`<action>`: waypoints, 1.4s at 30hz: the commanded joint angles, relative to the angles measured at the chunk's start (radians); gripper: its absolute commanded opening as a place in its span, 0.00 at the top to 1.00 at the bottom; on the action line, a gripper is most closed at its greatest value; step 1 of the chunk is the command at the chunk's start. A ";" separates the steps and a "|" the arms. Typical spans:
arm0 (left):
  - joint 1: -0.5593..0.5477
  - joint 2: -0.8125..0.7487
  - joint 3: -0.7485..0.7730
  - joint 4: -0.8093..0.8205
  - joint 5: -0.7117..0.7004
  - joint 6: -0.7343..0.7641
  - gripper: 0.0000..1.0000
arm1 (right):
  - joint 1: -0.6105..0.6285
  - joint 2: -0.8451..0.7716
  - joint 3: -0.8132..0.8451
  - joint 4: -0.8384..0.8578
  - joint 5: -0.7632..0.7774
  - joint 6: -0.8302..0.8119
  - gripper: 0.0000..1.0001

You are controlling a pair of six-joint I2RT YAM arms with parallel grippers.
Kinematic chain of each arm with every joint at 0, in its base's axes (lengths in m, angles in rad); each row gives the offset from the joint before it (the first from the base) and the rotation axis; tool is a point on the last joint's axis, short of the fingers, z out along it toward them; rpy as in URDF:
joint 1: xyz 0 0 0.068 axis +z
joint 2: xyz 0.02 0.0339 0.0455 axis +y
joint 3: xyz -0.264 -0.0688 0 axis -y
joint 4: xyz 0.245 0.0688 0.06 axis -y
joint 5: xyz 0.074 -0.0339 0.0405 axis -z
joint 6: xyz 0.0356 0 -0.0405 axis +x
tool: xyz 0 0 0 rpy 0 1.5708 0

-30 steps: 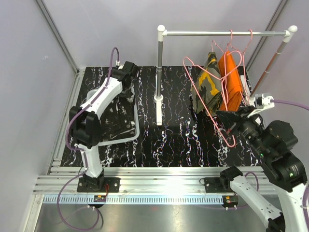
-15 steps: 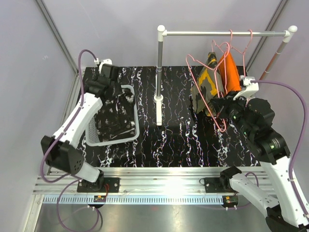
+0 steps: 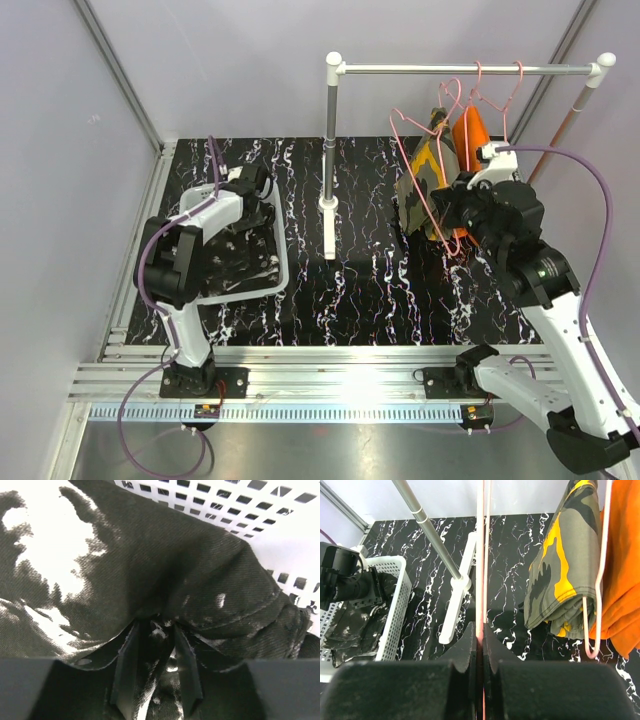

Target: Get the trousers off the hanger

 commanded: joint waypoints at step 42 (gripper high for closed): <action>-0.043 -1.378 -0.389 -0.107 0.116 0.300 0.01 | -0.019 0.314 0.410 -0.273 0.136 -0.039 0.00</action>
